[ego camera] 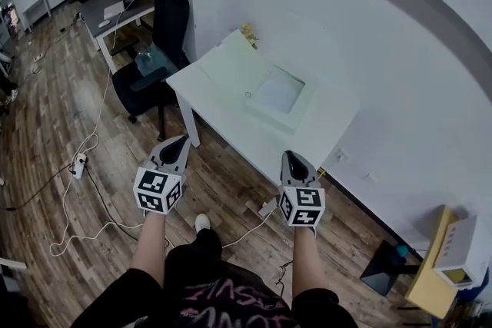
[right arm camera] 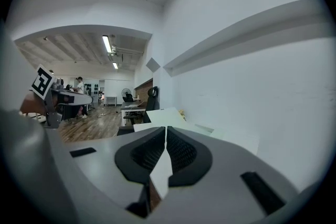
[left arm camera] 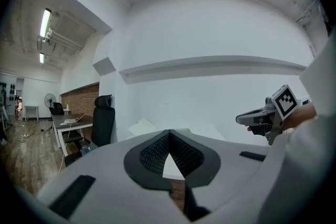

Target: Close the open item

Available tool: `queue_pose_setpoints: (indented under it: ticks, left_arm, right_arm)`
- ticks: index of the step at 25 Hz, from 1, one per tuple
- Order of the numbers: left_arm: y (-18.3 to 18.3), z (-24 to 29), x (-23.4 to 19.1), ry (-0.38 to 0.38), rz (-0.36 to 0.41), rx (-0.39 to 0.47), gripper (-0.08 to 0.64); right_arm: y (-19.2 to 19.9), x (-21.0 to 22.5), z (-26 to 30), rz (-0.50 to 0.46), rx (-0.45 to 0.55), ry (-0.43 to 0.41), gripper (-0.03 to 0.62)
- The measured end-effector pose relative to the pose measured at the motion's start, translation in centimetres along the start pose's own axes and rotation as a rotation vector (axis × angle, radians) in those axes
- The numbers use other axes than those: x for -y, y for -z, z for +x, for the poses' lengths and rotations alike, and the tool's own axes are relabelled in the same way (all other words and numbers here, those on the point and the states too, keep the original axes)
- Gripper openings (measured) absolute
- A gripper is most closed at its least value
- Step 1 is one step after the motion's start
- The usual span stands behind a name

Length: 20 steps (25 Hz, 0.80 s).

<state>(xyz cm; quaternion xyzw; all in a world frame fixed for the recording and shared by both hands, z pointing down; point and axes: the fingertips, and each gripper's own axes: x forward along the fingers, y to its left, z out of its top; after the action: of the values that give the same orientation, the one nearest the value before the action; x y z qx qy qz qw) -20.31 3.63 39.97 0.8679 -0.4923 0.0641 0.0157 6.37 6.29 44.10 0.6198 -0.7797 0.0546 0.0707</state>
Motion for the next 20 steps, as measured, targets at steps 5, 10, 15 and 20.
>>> queue_pose_setpoints:
  ticks: [5,10,15,20]
  left_arm:
    - [-0.4,5.4,-5.0,0.033,-0.011,-0.019,0.012]
    - [-1.0,11.0,-10.3,0.068,-0.009,-0.026,0.013]
    - [-1.4,15.1,-13.4,0.123,-0.003,-0.025,0.013]
    - [-1.6,17.9,-14.5,0.172,-0.019,-0.022,0.013]
  right_arm:
    - [-1.2,0.0,6.5,0.007,-0.016,0.033,0.026]
    - [-2.5,-0.1,12.8,0.020,-0.027,0.076,0.026]
    - [-3.0,0.2,16.3,0.021,-0.038,0.141,0.026]
    - [-4.1,0.5,18.0,0.010,-0.040,0.186,0.026]
